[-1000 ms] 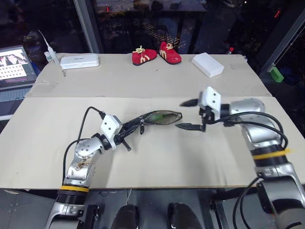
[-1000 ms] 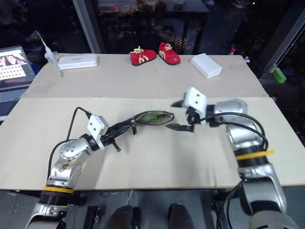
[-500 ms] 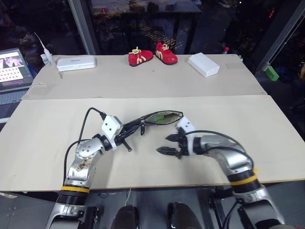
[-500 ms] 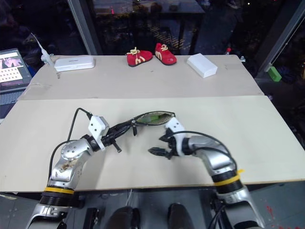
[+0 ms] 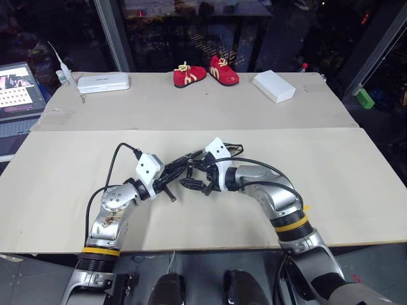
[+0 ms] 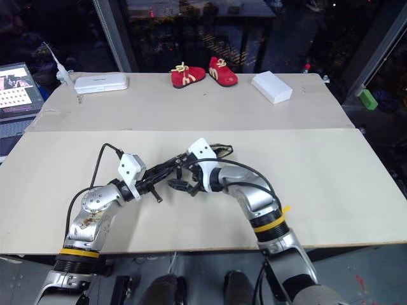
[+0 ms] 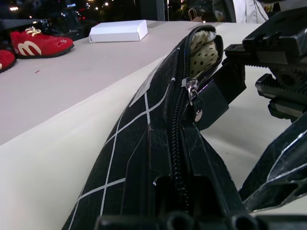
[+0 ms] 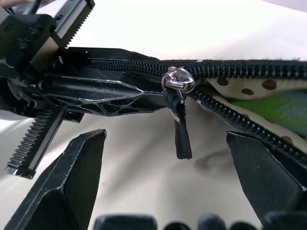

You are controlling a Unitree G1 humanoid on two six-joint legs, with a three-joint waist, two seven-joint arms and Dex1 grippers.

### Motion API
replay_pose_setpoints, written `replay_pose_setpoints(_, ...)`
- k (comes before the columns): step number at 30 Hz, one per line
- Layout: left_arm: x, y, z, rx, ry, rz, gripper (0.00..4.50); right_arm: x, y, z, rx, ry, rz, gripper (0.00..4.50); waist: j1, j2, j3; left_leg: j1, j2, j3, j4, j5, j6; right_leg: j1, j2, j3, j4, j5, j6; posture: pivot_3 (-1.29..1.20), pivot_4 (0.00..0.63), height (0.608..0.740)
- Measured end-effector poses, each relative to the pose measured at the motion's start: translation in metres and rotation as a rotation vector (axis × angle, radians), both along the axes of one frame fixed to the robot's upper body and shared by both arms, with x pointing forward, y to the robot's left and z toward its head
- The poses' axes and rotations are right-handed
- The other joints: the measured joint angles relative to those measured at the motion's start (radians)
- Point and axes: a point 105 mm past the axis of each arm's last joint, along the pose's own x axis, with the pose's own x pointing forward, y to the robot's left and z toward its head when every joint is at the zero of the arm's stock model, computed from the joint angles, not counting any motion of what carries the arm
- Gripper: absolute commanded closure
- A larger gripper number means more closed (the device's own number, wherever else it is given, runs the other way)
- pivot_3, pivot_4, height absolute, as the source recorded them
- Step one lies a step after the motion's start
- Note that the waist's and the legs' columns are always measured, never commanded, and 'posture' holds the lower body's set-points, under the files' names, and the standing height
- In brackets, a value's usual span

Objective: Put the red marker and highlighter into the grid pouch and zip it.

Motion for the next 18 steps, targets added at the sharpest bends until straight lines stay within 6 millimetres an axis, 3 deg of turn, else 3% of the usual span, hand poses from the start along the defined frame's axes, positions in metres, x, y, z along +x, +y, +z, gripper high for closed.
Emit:
replay_pose_setpoints(10,0.001,0.001,0.001,0.000,-0.002,0.002,4.50,0.021,0.003,0.005,0.015,-0.028,-0.073,4.27,-0.002,0.000,0.000,0.000,0.000,0.000,0.000,0.000,0.000,0.000,0.000,0.000,0.000,0.000,0.000,0.00,0.150,0.740)
replay_pose_setpoints(11,0.001,0.001,0.001,0.000,-0.002,0.002,4.50,0.021,0.003,0.006,0.019,-0.033,-0.070,4.43,-0.002,0.000,0.000,0.000,0.000,0.000,0.000,0.000,0.000,0.000,0.000,0.000,0.000,0.000,0.000,0.00,0.150,0.740)
replay_pose_setpoints(18,0.001,0.000,0.001,0.001,-0.003,0.000,4.50,0.019,-0.009,0.005,0.005,-0.038,-0.048,4.43,-0.002,0.000,0.000,0.000,0.000,0.000,0.000,0.000,0.000,0.000,0.000,0.000,0.000,0.000,0.000,0.00,0.150,0.740)
